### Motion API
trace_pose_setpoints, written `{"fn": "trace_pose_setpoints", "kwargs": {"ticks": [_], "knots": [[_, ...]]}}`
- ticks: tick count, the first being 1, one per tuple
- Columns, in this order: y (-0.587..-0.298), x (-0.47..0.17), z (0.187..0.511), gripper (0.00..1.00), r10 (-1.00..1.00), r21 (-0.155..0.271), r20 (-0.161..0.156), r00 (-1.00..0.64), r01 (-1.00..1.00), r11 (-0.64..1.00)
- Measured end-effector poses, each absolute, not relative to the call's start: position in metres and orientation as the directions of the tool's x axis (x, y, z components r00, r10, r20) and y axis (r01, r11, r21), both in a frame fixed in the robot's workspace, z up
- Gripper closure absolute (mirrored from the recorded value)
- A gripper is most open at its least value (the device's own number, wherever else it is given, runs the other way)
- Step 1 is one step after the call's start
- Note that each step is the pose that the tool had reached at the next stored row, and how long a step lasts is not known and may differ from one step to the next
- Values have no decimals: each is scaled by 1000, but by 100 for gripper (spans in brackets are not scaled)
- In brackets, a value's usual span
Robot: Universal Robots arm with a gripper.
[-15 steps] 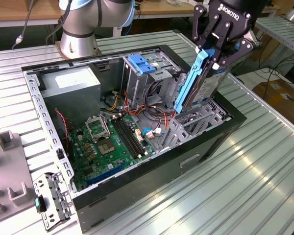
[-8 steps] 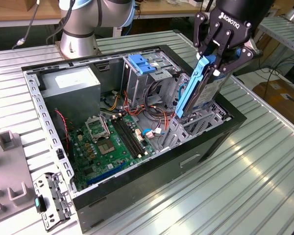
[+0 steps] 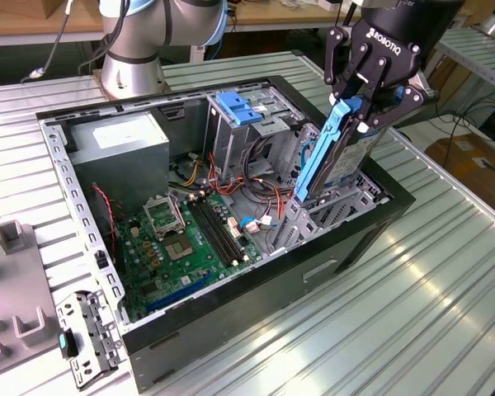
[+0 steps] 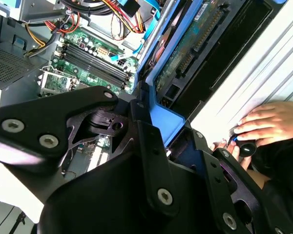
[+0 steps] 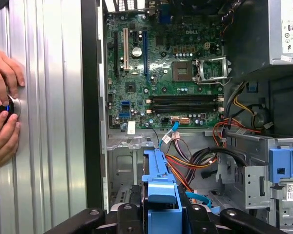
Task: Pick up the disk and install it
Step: 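Insert the disk into the insertion slot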
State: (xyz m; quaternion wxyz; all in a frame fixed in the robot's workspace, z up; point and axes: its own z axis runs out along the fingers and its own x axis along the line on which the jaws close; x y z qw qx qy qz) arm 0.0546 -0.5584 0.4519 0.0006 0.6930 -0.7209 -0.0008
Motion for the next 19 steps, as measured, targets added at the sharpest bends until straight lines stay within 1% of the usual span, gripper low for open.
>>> {"fn": "trace_pose_setpoints", "kwargs": {"ticks": [19], "knots": [[-561, 55, 443, 63, -999, 2, -1, -40, -999, 40]]}}
